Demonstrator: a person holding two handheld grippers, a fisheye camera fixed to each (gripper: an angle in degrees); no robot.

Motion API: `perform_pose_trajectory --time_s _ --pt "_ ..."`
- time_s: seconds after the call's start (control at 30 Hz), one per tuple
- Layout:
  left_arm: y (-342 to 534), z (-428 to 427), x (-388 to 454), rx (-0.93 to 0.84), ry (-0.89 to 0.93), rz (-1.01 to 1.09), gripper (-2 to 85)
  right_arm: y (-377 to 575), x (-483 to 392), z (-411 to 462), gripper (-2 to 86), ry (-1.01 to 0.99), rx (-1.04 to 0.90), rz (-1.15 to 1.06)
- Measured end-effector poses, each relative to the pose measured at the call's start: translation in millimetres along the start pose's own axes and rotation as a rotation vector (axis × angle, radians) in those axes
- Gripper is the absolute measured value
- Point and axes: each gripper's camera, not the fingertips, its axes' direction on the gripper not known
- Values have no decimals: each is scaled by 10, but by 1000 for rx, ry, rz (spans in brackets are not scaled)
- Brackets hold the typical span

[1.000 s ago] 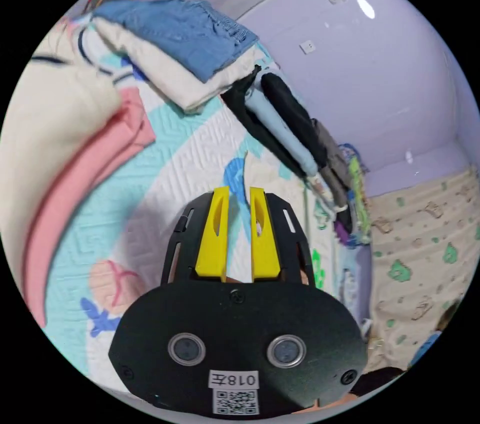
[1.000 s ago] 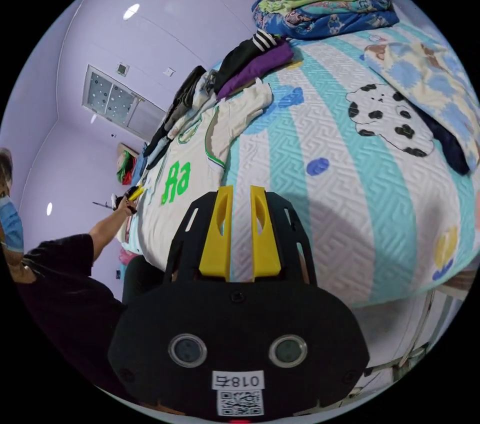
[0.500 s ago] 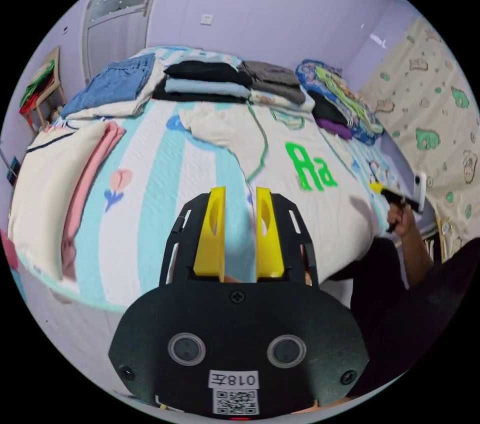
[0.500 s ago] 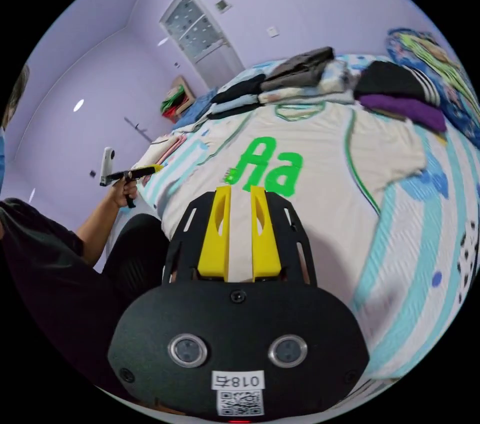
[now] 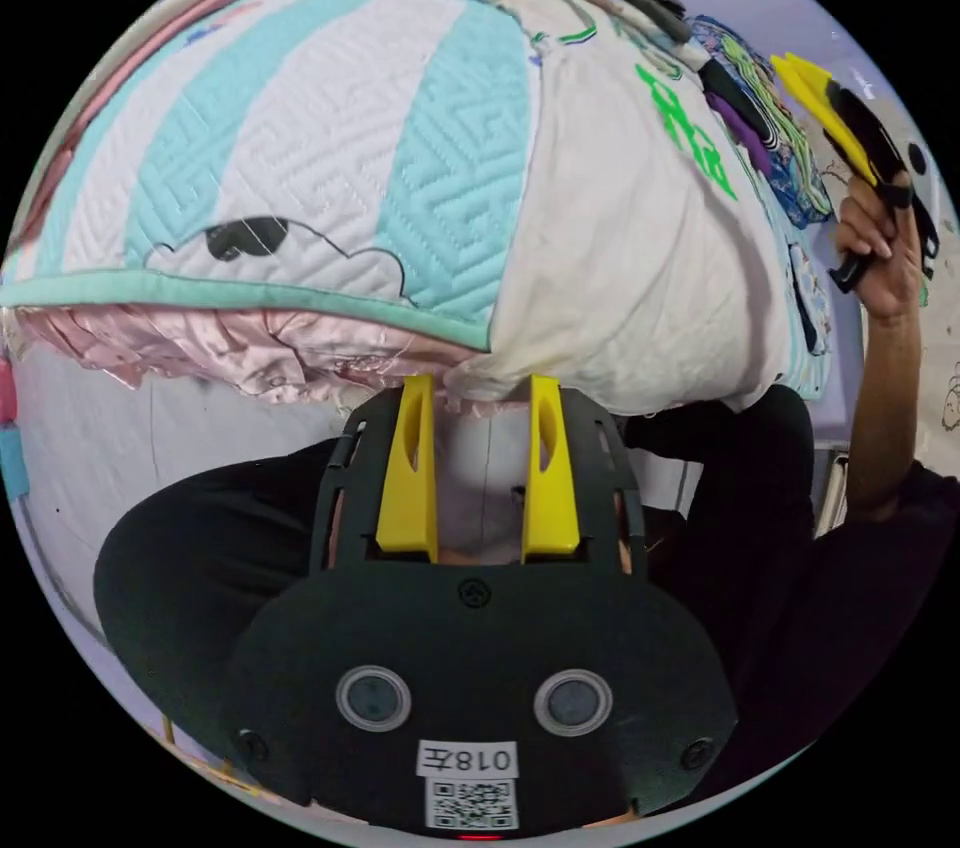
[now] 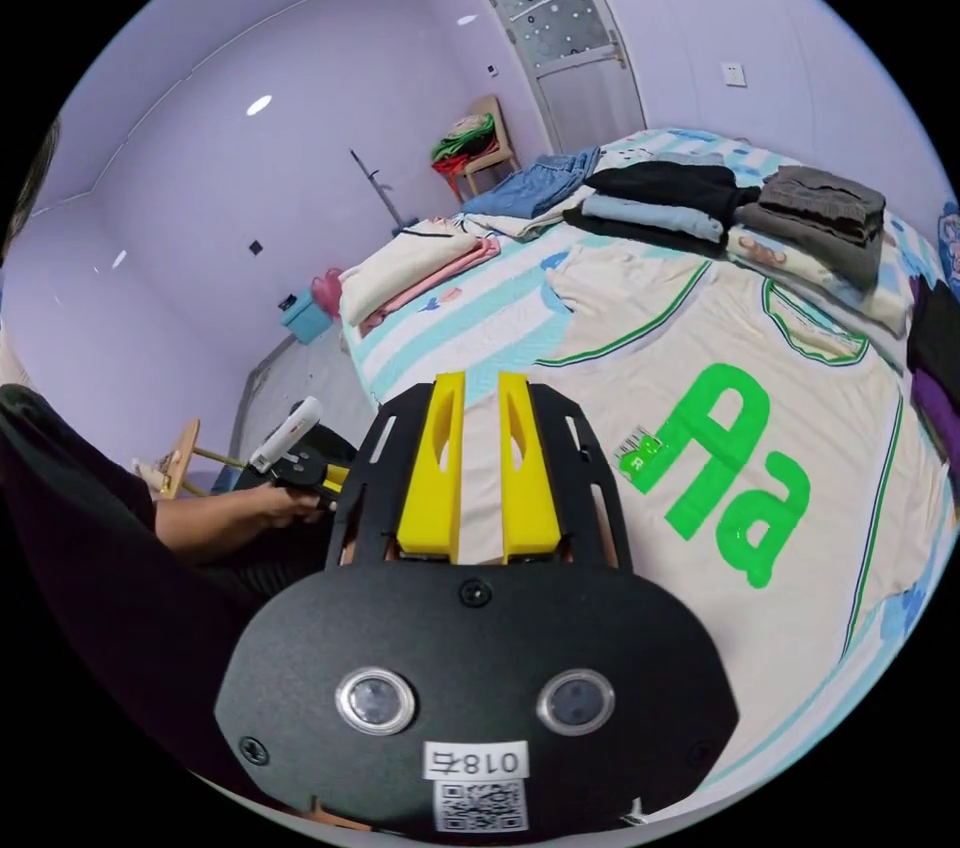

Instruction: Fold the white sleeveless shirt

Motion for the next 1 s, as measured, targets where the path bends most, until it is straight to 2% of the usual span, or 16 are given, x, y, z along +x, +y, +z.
perform_pose_trajectory --time_s 0.17,0.3,0.33,0.5,0.67,0.87,0.93,1.0 --pt "-86 76 38 -22 10 83 121 -387 -139 510 59 17 -46 -24" --pt "-57 -17 125 -42 46 126 48 -718 -228 861 58 40 -78 -59" --pt "-32 -75 129 -47 64 119 21 -848 -252 977 58 64 -88 -74" --pt "124 -382 156 -36 150 123 -3 -1454 -248 1504 70 226 -120 -134" --pt "252 -722 202 -3 221 150 -7 -2122 -182 2499 94 351 -259 -253" --pt "372 -1085 332 24 322 213 -8 -2450 149 3404 111 491 -467 -252" --pt "411 -1186 390 35 351 229 -8 -2522 295 3432 106 428 -478 -177" --pt "423 -1241 459 36 364 246 -8 -2564 410 3373 61 368 -453 -129"
